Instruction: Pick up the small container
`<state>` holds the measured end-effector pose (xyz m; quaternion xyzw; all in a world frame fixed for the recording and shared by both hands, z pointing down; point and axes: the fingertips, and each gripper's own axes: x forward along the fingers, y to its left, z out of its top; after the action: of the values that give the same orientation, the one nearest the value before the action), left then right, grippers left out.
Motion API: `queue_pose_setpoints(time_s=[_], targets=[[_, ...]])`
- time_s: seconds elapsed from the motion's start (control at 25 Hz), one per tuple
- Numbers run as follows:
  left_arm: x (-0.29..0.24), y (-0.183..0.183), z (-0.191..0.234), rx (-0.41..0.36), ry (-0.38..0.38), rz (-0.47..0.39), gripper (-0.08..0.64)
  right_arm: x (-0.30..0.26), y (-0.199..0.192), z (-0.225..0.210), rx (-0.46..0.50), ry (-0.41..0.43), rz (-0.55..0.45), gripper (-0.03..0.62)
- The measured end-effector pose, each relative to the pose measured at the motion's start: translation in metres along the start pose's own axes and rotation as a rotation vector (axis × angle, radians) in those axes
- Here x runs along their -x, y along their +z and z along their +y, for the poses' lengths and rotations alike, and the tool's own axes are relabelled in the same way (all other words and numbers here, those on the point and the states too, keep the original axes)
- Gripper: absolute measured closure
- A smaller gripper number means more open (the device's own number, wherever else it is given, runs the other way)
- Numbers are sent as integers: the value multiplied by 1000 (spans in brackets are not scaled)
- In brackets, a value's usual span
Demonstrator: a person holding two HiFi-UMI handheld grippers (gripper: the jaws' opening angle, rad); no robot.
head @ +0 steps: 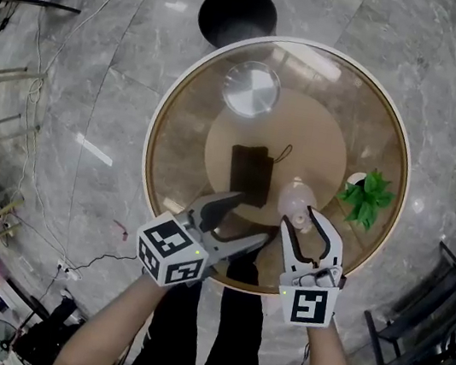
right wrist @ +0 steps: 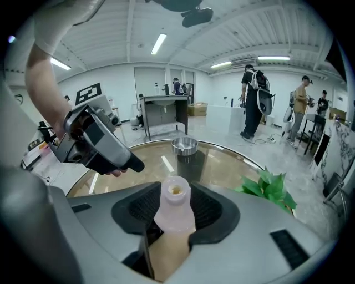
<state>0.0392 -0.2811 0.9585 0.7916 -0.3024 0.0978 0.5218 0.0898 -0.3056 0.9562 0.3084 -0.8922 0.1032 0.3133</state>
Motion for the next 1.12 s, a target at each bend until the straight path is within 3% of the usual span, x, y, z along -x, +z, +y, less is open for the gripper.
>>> queue_pose_setpoints(time_s=[0.08, 0.2, 0.52, 0.84, 1.12], targets=[[-1, 0, 0, 20, -7, -6, 212, 2, 2, 0, -4, -4, -18, 438], [-5, -1, -2, 59, -35, -13, 209, 1, 1, 0, -15, 1, -17, 440], [-12, -2, -2, 314, -146, -80, 167, 1, 2, 4, -14, 41, 0, 442], [-18, -1, -6, 448, -236, -92, 138, 15, 15, 12, -3, 101, 15, 442], [-28, 1, -13, 677, -368, -161, 103, 27, 25, 18, -5, 144, 24, 442]])
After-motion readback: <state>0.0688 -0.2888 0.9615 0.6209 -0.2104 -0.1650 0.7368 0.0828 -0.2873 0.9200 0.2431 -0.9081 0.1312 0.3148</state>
